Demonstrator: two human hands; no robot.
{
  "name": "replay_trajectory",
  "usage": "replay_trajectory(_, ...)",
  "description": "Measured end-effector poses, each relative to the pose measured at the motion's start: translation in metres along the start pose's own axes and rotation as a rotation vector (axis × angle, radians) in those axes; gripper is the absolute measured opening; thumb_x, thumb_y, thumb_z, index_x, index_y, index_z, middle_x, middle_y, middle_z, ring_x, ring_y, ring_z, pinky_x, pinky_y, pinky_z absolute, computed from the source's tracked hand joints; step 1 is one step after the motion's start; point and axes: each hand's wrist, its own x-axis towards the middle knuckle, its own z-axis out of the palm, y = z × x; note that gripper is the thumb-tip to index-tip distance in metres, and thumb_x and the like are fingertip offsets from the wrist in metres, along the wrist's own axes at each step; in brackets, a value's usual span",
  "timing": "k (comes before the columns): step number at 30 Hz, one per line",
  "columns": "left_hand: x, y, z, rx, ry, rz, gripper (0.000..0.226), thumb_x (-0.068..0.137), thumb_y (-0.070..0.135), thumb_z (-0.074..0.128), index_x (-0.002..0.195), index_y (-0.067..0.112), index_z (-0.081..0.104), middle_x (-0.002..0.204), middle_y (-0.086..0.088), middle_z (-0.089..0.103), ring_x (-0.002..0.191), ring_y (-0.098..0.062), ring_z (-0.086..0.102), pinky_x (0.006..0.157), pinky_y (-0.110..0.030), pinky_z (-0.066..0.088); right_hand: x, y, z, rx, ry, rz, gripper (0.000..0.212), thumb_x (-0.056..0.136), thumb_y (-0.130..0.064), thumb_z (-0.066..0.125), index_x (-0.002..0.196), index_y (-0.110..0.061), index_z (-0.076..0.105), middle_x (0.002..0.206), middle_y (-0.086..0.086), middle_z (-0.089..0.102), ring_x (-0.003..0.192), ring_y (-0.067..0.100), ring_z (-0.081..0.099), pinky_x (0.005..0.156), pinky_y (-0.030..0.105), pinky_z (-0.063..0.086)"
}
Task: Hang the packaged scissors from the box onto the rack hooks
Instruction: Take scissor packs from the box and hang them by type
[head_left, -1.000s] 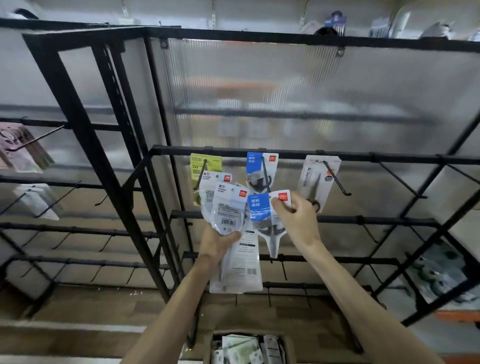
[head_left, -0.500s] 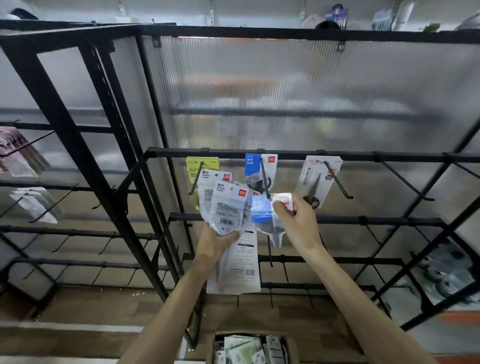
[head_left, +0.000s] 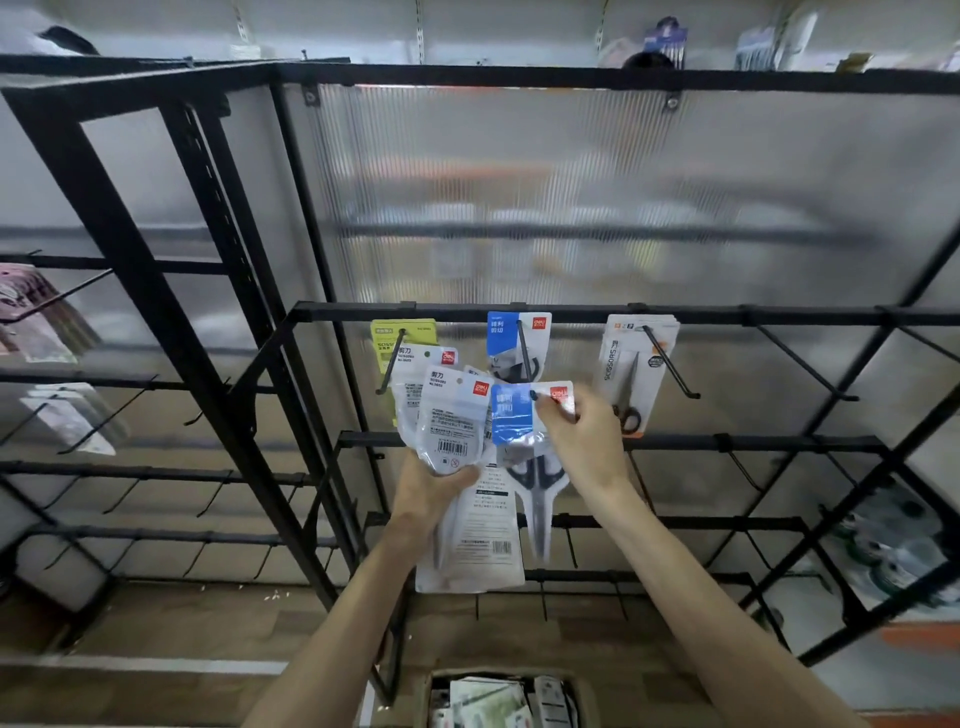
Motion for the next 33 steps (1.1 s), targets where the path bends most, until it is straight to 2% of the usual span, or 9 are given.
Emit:
replay_trajectory(6, -0.001, 0.001, -0.001, 0.007, 0.008, 0.018, 0.037, 0.079, -0.001, 0.081, 0.110, 0.014, 0.066, 0.094, 0.003, 0.075, 0.072, -0.004, 0.074, 0.057, -0.016, 0.056, 0.037, 0.000, 0.014, -0.105, 0.024, 0.050, 0.017, 0.102, -0.024, 0.053, 0.090, -0.014, 0.057, 0.078, -0.008, 0.056, 0.070, 0.004, 0.053, 0.058, 0.015, 0.037)
replay_trajectory(14, -0.007, -0.011, -0.013, 0.011, 0.023, 0.061, 0.039, 0.080, 0.004, 0.082, 0.112, 0.019, 0.066, 0.105, 0.000, 0.077, 0.095, -0.020, 0.075, 0.082, -0.041, 0.063, 0.110, 0.022, 0.032, -0.098, 0.040, 0.124, 0.035, 0.098, -0.031, 0.060, 0.068, -0.016, 0.052, 0.064, -0.003, 0.050, 0.059, 0.011, 0.041, 0.062, 0.029, 0.034)
replay_trajectory(17, -0.012, -0.013, -0.020, 0.003, 0.025, 0.050, 0.043, 0.080, 0.001, 0.081, 0.116, 0.017, 0.065, 0.108, 0.000, 0.077, 0.096, -0.020, 0.075, 0.079, -0.039, 0.063, 0.126, 0.022, 0.035, -0.161, 0.052, 0.144, 0.033, 0.099, -0.031, 0.059, 0.069, -0.017, 0.054, 0.063, -0.004, 0.052, 0.061, 0.013, 0.045, 0.059, 0.027, 0.032)
replay_trajectory(19, -0.017, -0.013, -0.023, 0.003, 0.034, 0.055, 0.042, 0.080, -0.001, 0.080, 0.116, 0.015, 0.066, 0.106, 0.001, 0.077, 0.094, -0.017, 0.075, 0.072, -0.029, 0.062, 0.130, 0.022, 0.036, -0.224, 0.067, 0.147, 0.029, 0.100, -0.030, 0.057, 0.074, -0.016, 0.059, 0.069, -0.002, 0.058, 0.067, 0.017, 0.052, 0.060, 0.029, 0.036)
replay_trajectory(22, -0.028, -0.011, -0.027, -0.002, 0.038, 0.081, 0.039, 0.081, -0.002, 0.079, 0.115, 0.012, 0.066, 0.102, 0.000, 0.077, 0.090, -0.015, 0.076, 0.066, -0.022, 0.060, 0.114, 0.027, 0.034, -0.274, 0.141, 0.113, 0.011, 0.100, -0.016, 0.054, 0.105, -0.011, 0.063, 0.097, 0.002, 0.065, 0.090, 0.020, 0.062, 0.076, 0.037, 0.053)
replay_trajectory(24, -0.033, -0.011, -0.028, -0.048, 0.027, 0.087, 0.038, 0.083, 0.000, 0.079, 0.116, 0.010, 0.064, 0.101, -0.003, 0.077, 0.088, -0.019, 0.077, 0.067, -0.027, 0.061, 0.080, 0.028, 0.031, -0.206, 0.156, 0.100, 0.023, 0.099, -0.016, 0.057, 0.122, -0.011, 0.056, 0.113, 0.000, 0.058, 0.102, 0.017, 0.058, 0.087, 0.038, 0.054)
replay_trajectory(26, -0.037, -0.011, -0.029, -0.104, 0.011, 0.075, 0.038, 0.083, 0.003, 0.080, 0.117, 0.010, 0.064, 0.103, -0.005, 0.078, 0.090, -0.023, 0.077, 0.071, -0.035, 0.063, 0.038, 0.034, 0.031, -0.128, 0.037, 0.164, 0.029, 0.098, -0.025, 0.059, 0.124, -0.012, 0.052, 0.119, 0.002, 0.057, 0.099, 0.014, 0.055, 0.082, 0.031, 0.051)
replay_trajectory(29, -0.042, -0.014, -0.027, -0.129, 0.012, 0.065, 0.042, 0.080, 0.008, 0.084, 0.117, 0.013, 0.065, 0.105, -0.005, 0.078, 0.093, -0.025, 0.076, 0.080, -0.045, 0.063, -0.015, 0.029, 0.031, -0.096, -0.223, 0.280, 0.035, 0.094, -0.040, 0.063, 0.119, -0.018, 0.051, 0.108, -0.003, 0.061, 0.090, 0.006, 0.056, 0.067, 0.022, 0.040)
replay_trajectory(33, -0.055, -0.021, -0.016, -0.136, -0.023, 0.067, 0.040, 0.079, 0.004, 0.085, 0.114, 0.012, 0.068, 0.103, -0.006, 0.078, 0.090, -0.023, 0.077, 0.076, -0.038, 0.064, -0.042, 0.028, 0.041, -0.053, -0.249, 0.282, 0.027, 0.087, -0.031, 0.075, 0.095, -0.022, 0.050, 0.088, -0.013, 0.056, 0.085, 0.004, 0.057, 0.062, 0.015, 0.043)
